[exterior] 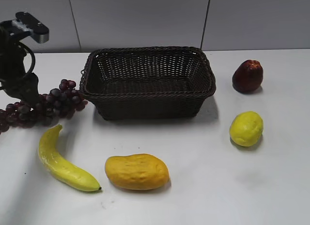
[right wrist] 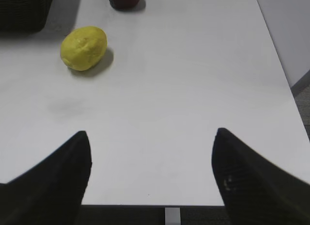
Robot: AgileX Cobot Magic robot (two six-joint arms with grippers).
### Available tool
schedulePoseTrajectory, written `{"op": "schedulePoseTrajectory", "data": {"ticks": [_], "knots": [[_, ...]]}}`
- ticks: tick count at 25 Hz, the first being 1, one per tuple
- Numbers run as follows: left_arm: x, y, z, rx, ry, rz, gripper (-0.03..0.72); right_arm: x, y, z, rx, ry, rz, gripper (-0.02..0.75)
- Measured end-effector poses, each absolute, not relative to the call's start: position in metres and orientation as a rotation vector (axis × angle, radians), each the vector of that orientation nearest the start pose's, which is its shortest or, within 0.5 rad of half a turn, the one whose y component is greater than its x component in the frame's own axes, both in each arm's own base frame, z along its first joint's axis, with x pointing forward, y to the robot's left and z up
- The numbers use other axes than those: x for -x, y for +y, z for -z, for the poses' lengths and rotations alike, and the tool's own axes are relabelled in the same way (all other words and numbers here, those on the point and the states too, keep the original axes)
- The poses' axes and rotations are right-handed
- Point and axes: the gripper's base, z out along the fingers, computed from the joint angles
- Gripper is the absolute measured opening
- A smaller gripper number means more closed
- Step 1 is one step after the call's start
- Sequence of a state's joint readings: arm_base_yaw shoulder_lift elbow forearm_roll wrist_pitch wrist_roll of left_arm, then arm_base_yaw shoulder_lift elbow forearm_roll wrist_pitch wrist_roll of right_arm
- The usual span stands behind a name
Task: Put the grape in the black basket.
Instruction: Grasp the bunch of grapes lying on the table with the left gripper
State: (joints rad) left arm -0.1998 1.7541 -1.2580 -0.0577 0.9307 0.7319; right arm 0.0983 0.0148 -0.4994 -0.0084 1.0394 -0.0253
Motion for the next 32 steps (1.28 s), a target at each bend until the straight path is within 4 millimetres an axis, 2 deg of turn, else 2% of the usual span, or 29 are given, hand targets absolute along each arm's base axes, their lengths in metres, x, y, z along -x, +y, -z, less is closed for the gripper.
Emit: {"op": "schedulePoseTrajectory", "data": {"ticks": [4, 13, 24, 26, 28, 32], "knots": [[-0.356, -0.076, -0.211, -1.263, 2.581, -0.037, 0.591, 0.002, -0.001, -0.279, 0.125, 2.035, -0.036, 0.588], [-0.374, -0.08, -0.176, -1.245, 2.565, -0.047, 0.59, 0.002, -0.001, -0.279, 0.126, 2.035, -0.036, 0.588], [-0.384, -0.081, -0.137, -1.258, 2.603, -0.038, 0.58, 0.002, -0.001, -0.279, 0.126, 2.035, -0.036, 0.588], [-0.384, -0.081, -0.135, -1.256, 2.6, -0.039, 0.557, 0.002, -0.001, -0.279, 0.126, 2.035, -0.036, 0.588], [-0.385, -0.081, -0.135, -1.254, 2.596, -0.041, 0.495, 0.002, -0.001, -0.279, 0.126, 2.035, -0.036, 0.588], [-0.385, -0.081, -0.135, -1.254, 2.597, -0.041, 0.288, 0.002, -0.001, -0.279, 0.125, 2.035, -0.036, 0.588]]}}
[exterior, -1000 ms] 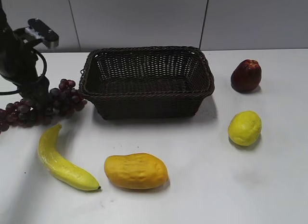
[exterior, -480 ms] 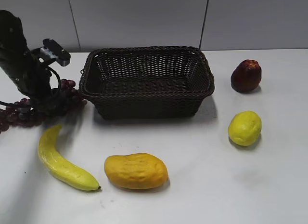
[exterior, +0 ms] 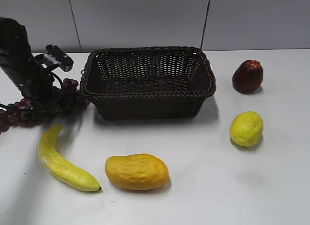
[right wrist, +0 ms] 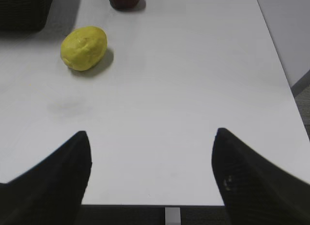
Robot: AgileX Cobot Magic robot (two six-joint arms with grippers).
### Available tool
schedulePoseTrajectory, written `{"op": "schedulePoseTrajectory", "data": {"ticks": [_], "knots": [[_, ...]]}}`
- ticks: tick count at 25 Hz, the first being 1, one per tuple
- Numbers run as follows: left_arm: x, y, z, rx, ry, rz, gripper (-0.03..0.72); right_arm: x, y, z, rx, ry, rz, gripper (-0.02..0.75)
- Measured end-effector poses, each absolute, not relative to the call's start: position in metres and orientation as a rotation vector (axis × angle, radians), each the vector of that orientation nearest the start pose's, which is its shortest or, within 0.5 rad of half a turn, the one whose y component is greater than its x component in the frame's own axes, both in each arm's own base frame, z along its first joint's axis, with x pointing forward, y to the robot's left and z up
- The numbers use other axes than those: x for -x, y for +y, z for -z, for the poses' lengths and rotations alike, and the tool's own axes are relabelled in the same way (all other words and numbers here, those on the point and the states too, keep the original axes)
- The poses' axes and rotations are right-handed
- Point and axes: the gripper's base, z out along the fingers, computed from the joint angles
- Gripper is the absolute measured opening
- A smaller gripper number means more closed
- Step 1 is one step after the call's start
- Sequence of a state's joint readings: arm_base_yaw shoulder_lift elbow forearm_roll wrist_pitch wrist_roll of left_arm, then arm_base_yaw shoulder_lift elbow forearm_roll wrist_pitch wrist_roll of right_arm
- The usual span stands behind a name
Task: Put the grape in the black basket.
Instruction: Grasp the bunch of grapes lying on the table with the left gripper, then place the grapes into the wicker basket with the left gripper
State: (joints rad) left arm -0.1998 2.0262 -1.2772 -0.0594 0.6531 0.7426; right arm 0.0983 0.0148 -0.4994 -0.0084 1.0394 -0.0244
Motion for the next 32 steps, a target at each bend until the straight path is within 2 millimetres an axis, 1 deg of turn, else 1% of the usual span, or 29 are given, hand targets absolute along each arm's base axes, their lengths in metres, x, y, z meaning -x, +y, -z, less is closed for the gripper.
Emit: {"op": "schedulePoseTrajectory", "data": {"ticks": [1, 6, 8, 12, 16, 21, 24, 28, 32], "knots": [[-0.385, -0.081, -0.135, -1.255, 2.598, -0.04, 0.274, 0.002, -0.001, -0.279, 0.125, 2.035, -0.036, 0.588], [-0.383, -0.081, -0.135, -1.272, 2.613, -0.039, 0.273, 0.002, -0.001, -0.279, 0.126, 2.035, -0.036, 0.588], [-0.381, -0.079, -0.14, -1.289, 2.61, -0.054, 0.267, 0.002, -0.001, -0.279, 0.126, 2.035, -0.036, 0.588], [-0.378, -0.077, -0.163, -1.3, 2.566, -0.099, 0.267, 0.002, -0.001, -0.279, 0.125, 2.035, -0.036, 0.588], [-0.373, -0.074, -0.198, -1.281, 2.485, -0.154, 0.26, 0.002, -0.001, -0.279, 0.125, 2.035, -0.036, 0.588], [-0.365, -0.069, -0.247, -1.245, 2.355, -0.25, 0.258, 0.002, -0.001, -0.279, 0.125, 2.035, -0.036, 0.588], [-0.368, -0.07, -0.277, -1.186, 2.294, -0.272, 0.258, 0.002, -0.001, -0.279, 0.125, 2.035, -0.036, 0.588], [-0.378, -0.073, -0.318, -1.127, 2.218, -0.29, 0.258, 0.002, -0.001, -0.279, 0.125, 2.035, -0.036, 0.588], [-0.381, -0.089, -0.361, -1.074, 2.11, -0.288, 0.258, 0.002, -0.001, -0.279, 0.125, 2.035, -0.036, 0.588]]}}
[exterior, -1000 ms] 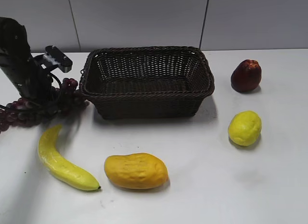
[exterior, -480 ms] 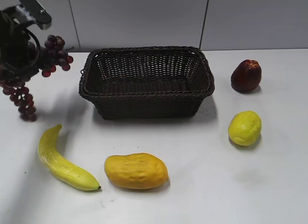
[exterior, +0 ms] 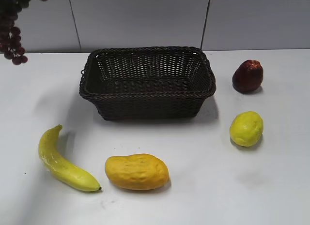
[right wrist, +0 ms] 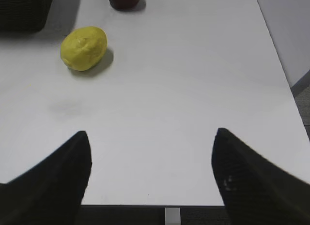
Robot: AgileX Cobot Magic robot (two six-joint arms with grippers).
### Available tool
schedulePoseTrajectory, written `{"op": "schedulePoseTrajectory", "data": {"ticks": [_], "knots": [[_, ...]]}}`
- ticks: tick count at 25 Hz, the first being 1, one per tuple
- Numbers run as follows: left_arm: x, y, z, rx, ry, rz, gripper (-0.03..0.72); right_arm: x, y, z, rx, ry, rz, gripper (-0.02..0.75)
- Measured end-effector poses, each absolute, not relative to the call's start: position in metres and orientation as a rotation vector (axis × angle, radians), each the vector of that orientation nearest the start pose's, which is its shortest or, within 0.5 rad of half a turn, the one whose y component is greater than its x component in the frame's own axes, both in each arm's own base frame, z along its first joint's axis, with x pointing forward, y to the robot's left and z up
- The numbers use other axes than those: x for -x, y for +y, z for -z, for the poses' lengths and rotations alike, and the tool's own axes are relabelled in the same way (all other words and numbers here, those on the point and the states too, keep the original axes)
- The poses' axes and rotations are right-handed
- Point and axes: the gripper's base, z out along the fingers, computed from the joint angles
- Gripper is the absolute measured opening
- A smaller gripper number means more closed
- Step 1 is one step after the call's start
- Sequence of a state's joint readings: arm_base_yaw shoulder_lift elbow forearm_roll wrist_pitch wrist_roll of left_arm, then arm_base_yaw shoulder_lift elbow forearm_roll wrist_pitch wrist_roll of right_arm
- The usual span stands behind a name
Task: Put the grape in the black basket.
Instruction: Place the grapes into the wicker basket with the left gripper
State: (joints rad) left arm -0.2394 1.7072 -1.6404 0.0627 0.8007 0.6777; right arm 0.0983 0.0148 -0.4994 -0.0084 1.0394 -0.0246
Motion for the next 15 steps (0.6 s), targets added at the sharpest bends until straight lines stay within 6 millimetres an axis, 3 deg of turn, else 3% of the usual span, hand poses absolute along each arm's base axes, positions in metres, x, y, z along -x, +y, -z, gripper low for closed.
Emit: {"op": "schedulePoseTrajectory", "data": {"ticks": [8, 12, 15], "knots": [[-0.362, -0.154, -0.427, -1.13, 1.807, -0.254, 0.255, 0.002, -0.001, -0.279, 0.125, 2.035, -0.036, 0.588], [-0.346, -0.192, -0.431, -1.203, 1.71, -0.199, 0.255, 0.002, -0.001, -0.279, 0.125, 2.035, -0.036, 0.588], [-0.341, -0.221, -0.418, -1.276, 1.691, -0.157, 0.255, 0.002, -0.001, -0.279, 0.125, 2.035, -0.036, 0.588]]}}
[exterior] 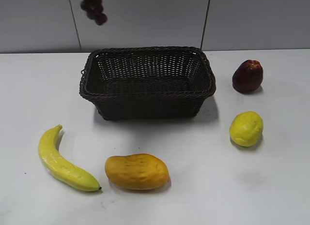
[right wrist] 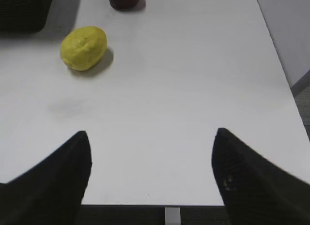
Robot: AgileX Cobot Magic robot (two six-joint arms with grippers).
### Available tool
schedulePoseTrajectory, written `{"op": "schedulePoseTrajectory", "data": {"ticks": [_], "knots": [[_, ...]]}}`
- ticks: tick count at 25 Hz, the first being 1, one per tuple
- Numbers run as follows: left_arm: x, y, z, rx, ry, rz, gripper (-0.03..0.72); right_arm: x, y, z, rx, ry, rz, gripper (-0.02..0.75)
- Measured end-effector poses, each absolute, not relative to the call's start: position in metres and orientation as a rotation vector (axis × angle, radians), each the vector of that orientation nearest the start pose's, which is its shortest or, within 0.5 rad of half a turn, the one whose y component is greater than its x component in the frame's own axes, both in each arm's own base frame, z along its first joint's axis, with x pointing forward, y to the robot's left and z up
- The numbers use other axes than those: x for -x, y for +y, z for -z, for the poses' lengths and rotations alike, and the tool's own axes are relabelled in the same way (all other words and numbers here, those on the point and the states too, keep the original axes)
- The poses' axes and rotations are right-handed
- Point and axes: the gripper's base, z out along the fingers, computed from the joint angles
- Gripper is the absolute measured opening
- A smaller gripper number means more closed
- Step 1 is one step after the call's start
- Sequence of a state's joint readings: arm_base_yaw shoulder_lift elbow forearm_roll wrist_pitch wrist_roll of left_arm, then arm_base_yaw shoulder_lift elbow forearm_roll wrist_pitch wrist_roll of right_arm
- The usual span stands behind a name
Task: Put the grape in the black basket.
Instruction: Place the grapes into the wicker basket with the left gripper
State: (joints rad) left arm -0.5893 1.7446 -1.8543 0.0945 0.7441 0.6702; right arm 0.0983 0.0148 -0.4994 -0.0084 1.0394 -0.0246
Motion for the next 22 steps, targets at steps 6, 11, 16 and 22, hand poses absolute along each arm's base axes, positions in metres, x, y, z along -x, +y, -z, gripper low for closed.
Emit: {"op": "schedulePoseTrajectory", "data": {"ticks": [6, 11, 16, 22], "knots": [[-0.35, -0.268, -0.362, -1.43, 1.739, -0.112, 0.255, 0.002, -0.001, -0.279, 0.125, 2.035, -0.036, 0.588], [-0.368, -0.284, -0.302, -1.548, 1.865, -0.12, 0.255, 0.002, -0.001, -0.279, 0.125, 2.035, -0.036, 0.588], [-0.378, -0.292, -0.256, -1.621, 1.952, -0.115, 0.255, 0.002, -0.001, -0.279, 0.125, 2.035, -0.036, 0.588], [-0.386, -0.298, -0.218, -1.663, 2.004, -0.108, 0.252, 0.002, -0.001, -0.279, 0.126, 2.035, -0.036, 0.588]]}}
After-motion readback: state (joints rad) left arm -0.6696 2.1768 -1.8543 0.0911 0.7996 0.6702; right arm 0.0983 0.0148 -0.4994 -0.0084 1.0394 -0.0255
